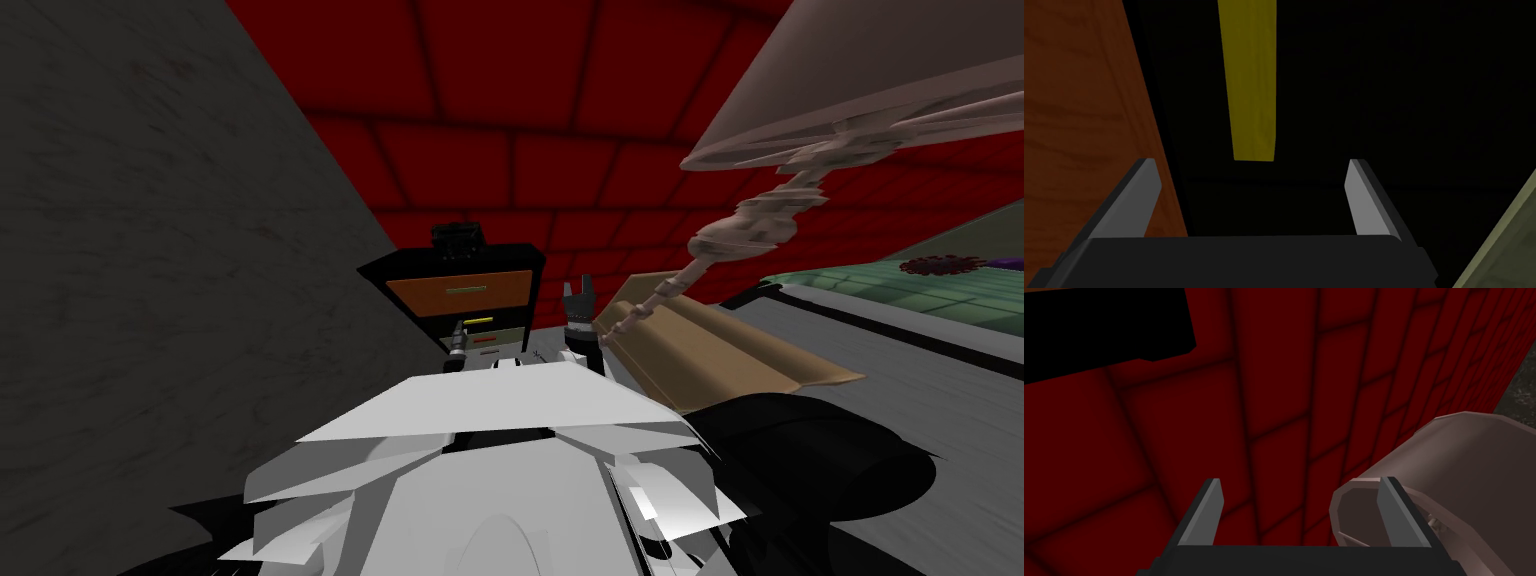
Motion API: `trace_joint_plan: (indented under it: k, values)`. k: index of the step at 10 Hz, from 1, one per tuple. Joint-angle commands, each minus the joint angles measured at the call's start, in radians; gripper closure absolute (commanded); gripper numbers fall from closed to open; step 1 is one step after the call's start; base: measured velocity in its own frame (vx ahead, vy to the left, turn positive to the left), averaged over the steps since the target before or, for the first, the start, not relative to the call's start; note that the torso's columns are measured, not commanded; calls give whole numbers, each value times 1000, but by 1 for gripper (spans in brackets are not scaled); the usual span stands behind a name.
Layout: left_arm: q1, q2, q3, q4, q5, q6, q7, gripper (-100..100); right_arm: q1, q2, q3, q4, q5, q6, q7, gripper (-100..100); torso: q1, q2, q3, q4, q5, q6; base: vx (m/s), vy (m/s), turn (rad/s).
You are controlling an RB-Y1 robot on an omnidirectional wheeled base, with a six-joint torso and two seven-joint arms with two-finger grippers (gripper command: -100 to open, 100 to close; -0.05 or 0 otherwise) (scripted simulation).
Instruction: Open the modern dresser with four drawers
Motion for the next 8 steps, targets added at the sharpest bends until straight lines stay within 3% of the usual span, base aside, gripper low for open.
trace_joint_plan:
  k: [1,2,8]
  values:
    - [-7,1,1,-14,1,17,0,-100,0,0,0,0,0,0,0,0,0,-2,-1,0,0,0,25,0,0]
    - [-8,1,1,-16,1,22,0,100,0,0,0,0,0,0,0,0,0,-1,-1,0,0,0,0,0,0]
    - [-3,2,-8,-45,-4,43,4,100,0,0,0,0,0,0,0,0,0,0,0,0,0,0,-169,-13,20]
